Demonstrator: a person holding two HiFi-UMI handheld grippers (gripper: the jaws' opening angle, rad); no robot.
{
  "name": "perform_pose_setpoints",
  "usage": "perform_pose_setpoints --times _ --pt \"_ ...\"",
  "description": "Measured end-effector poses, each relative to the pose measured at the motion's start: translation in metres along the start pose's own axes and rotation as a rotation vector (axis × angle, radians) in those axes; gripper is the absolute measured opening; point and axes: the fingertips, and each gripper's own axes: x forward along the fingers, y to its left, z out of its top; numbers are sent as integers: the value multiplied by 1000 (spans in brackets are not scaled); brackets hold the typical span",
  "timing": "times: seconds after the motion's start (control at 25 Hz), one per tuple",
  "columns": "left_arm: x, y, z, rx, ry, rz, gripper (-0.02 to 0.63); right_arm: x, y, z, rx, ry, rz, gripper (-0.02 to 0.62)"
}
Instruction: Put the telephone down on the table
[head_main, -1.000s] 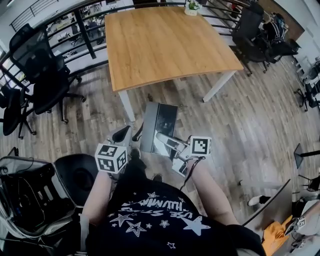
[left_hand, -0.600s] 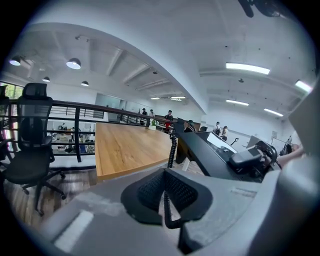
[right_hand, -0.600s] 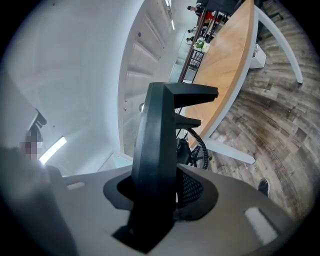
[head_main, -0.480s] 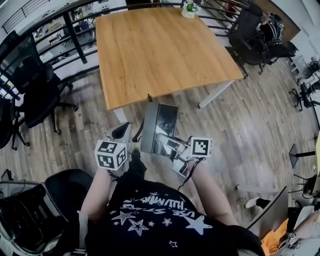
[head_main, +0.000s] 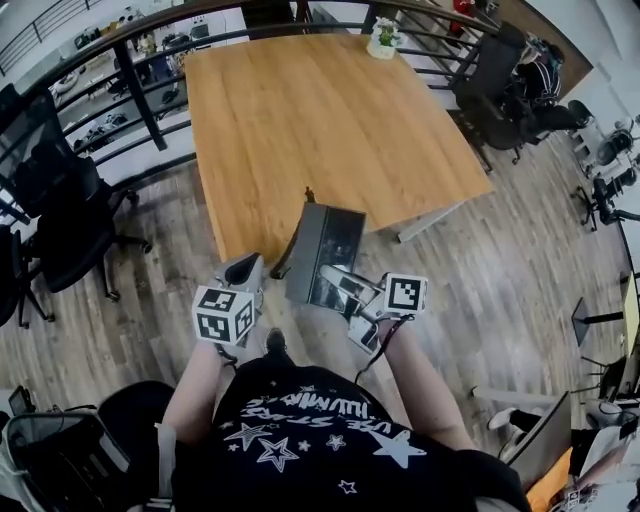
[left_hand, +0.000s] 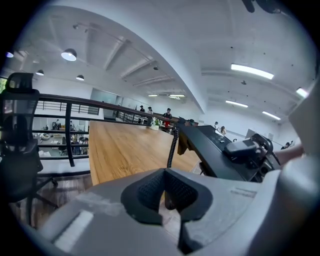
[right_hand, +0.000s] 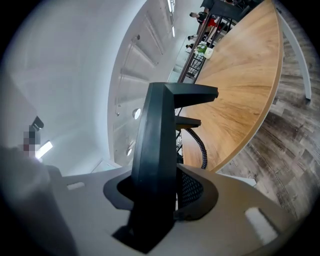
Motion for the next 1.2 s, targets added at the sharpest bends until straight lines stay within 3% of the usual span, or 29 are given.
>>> perform_pose_setpoints --times 0.28,0.4,0.6,0.92,1.2 --pt "12 26 -10 -17 27 -53 2 48 -2 7 17 -6 8 160" --pt "14 39 -11 -27 34 -52 2 60 -6 5 52 -1 2 160" --pt "16 53 -13 -26 34 -38 2 63 -15 9 20 2 -1 160" --pt "38 82 11 -77 71 17 2 87 -35 60 50 38 -43 160" --pt "77 102 36 -74 57 68 2 104 -60 102 81 81 -65 160"
